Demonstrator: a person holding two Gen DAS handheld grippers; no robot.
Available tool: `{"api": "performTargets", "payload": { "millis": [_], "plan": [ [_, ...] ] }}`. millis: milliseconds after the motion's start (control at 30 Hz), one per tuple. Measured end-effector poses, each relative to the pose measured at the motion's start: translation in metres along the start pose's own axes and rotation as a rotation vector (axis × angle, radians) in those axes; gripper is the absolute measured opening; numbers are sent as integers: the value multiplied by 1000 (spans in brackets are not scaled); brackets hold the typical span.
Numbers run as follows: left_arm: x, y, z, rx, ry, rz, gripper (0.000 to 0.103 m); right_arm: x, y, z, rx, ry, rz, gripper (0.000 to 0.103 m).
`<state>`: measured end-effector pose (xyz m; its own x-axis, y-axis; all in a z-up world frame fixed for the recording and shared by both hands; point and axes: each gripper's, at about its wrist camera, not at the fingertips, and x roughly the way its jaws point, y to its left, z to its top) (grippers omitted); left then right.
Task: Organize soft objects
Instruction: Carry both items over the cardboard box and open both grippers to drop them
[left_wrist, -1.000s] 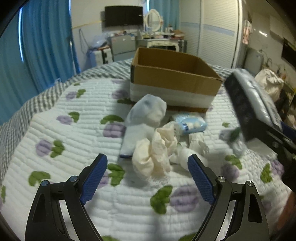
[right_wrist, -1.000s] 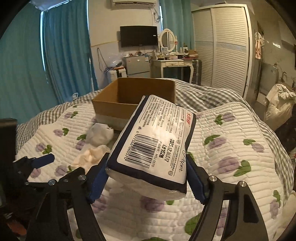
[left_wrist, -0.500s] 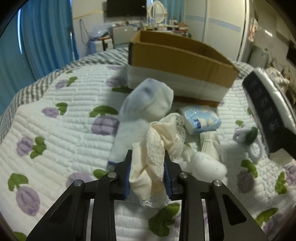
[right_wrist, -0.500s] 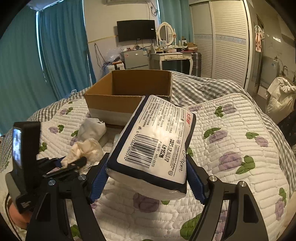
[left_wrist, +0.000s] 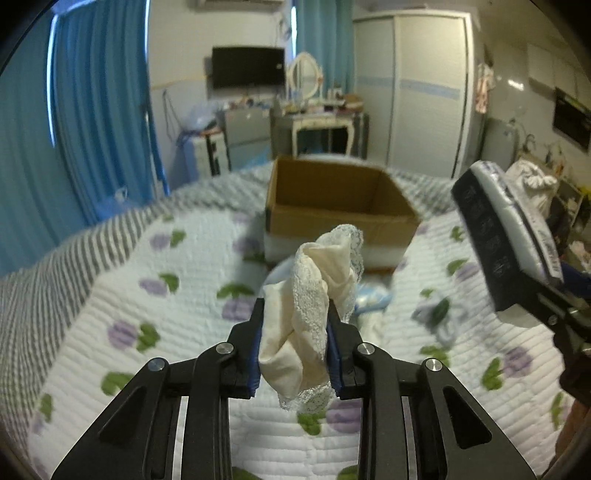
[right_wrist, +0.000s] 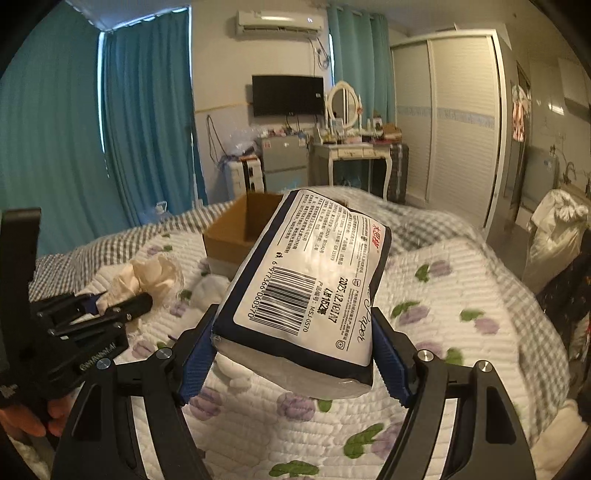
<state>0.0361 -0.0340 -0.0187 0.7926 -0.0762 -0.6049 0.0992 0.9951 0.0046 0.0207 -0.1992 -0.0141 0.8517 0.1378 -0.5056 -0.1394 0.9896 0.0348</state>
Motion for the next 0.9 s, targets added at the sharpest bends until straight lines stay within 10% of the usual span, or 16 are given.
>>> {"api": "performTargets", "payload": {
  "millis": [433, 900],
  "plan": [
    [-3, -12, 95, 81, -104, 4, 27, 9, -14, 107, -88, -91, 65, 76],
    [168, -14, 158, 133, -9, -5, 29, 212, -34, 159, -79, -1, 78, 76]
  ]
}}
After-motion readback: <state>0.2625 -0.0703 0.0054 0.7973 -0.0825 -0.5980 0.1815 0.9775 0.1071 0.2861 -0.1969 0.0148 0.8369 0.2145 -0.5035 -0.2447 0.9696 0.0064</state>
